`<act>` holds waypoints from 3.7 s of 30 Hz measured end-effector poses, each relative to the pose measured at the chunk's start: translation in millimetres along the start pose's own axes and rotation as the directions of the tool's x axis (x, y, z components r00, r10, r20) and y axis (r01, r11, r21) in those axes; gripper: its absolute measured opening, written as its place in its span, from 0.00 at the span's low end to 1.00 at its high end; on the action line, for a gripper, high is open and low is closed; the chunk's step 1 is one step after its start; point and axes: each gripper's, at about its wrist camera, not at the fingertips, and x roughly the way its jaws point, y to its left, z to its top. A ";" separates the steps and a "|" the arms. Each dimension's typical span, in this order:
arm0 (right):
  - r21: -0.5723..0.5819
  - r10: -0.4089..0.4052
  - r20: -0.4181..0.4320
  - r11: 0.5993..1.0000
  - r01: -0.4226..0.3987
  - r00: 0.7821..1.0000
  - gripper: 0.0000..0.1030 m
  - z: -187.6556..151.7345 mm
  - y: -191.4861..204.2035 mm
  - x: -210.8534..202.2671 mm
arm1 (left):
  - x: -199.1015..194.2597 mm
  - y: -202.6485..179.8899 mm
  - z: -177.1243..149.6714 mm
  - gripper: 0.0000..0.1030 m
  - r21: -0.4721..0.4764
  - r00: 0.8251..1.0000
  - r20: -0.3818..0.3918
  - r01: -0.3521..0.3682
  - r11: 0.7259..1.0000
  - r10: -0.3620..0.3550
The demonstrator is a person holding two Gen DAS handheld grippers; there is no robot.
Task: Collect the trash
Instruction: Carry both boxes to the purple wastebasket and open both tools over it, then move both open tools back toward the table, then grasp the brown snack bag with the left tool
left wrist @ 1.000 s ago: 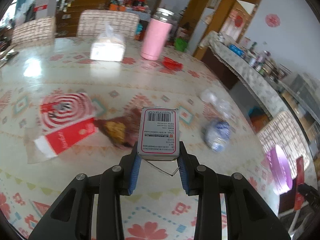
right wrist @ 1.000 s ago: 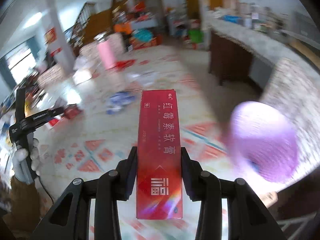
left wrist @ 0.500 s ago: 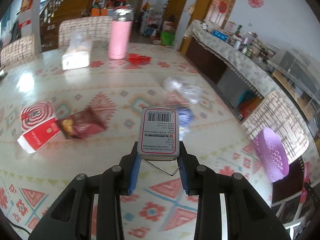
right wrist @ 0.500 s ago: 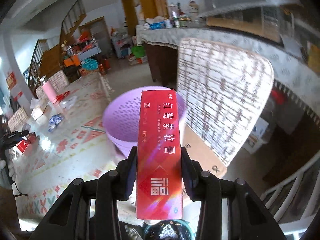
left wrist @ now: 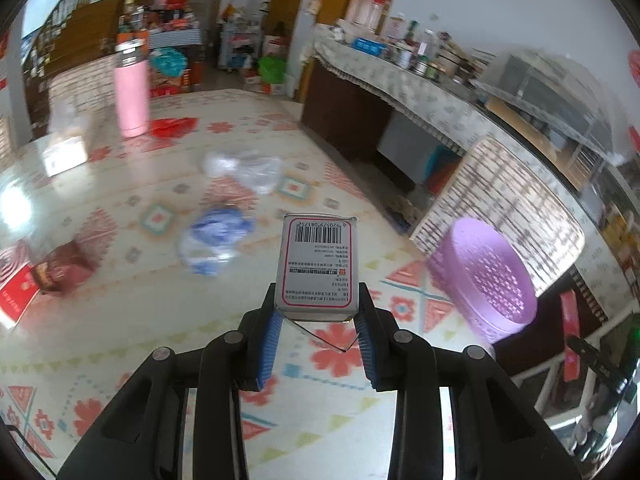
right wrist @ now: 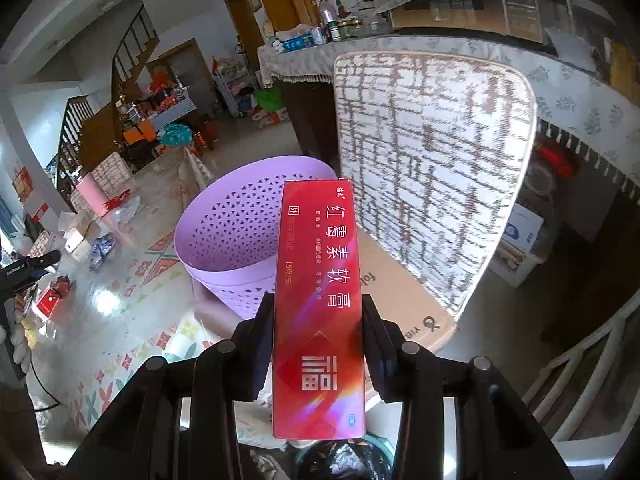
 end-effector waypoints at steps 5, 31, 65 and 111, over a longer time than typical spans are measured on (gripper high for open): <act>-0.015 0.054 0.020 0.998 -0.054 0.998 0.42 13.2 15.2 8.7 | 11.5 -47.1 10.2 0.32 0.065 0.996 -0.021 0.089 0.994 -0.087; 0.009 0.079 0.051 0.997 -0.080 0.996 0.68 73.7 36.4 81.7 | 85.9 -176.2 49.8 0.79 0.240 0.990 -0.064 0.138 0.961 -0.127; -0.181 0.299 -0.142 0.929 -0.322 0.944 0.75 -0.5 242.9 104.2 | -79.9 151.2 -30.2 0.79 -0.152 0.954 0.043 -0.286 0.946 0.295; -0.174 0.386 -0.212 0.889 -0.424 0.898 0.75 -24.1 287.1 150.9 | 17.1 223.4 -17.3 0.51 -0.256 0.946 -0.206 -0.300 0.919 0.252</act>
